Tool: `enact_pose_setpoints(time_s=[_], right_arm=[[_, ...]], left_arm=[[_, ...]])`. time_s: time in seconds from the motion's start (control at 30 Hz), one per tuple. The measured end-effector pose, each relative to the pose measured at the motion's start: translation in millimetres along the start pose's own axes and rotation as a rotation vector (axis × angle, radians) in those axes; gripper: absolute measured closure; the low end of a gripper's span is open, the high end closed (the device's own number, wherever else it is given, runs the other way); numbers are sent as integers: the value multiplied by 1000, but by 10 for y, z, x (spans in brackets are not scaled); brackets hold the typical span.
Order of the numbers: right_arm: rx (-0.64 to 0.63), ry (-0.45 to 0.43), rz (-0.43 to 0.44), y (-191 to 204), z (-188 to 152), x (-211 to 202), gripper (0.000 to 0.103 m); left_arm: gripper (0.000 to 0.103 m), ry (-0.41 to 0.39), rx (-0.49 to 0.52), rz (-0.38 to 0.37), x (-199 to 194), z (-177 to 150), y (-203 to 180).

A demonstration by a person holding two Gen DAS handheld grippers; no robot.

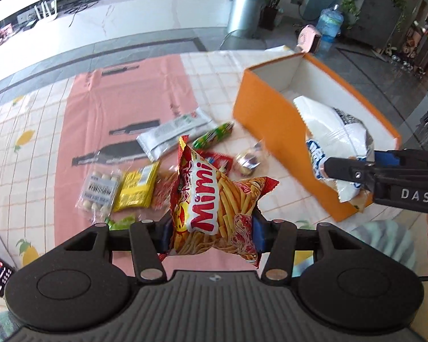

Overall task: Organize snacks
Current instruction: 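Carry both held bags over the orange box with both tools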

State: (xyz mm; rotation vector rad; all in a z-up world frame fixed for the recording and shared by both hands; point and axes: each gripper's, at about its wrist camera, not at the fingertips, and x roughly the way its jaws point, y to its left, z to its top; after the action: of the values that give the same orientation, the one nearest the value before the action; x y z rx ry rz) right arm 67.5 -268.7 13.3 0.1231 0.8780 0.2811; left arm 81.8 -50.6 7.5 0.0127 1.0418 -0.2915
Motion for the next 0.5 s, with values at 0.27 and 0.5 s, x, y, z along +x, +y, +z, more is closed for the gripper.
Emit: enact_pose_setpoints(time_s=[0.27,0.5], right_arm=[[-73,-43,-39,-287,420,-594,50],[-126,-6,-178,-807,624,-830,50]], left_arm=[[44,-119,81,-72,-345,547,-622],[44,-129,144,-164,-170,949,-1174]])
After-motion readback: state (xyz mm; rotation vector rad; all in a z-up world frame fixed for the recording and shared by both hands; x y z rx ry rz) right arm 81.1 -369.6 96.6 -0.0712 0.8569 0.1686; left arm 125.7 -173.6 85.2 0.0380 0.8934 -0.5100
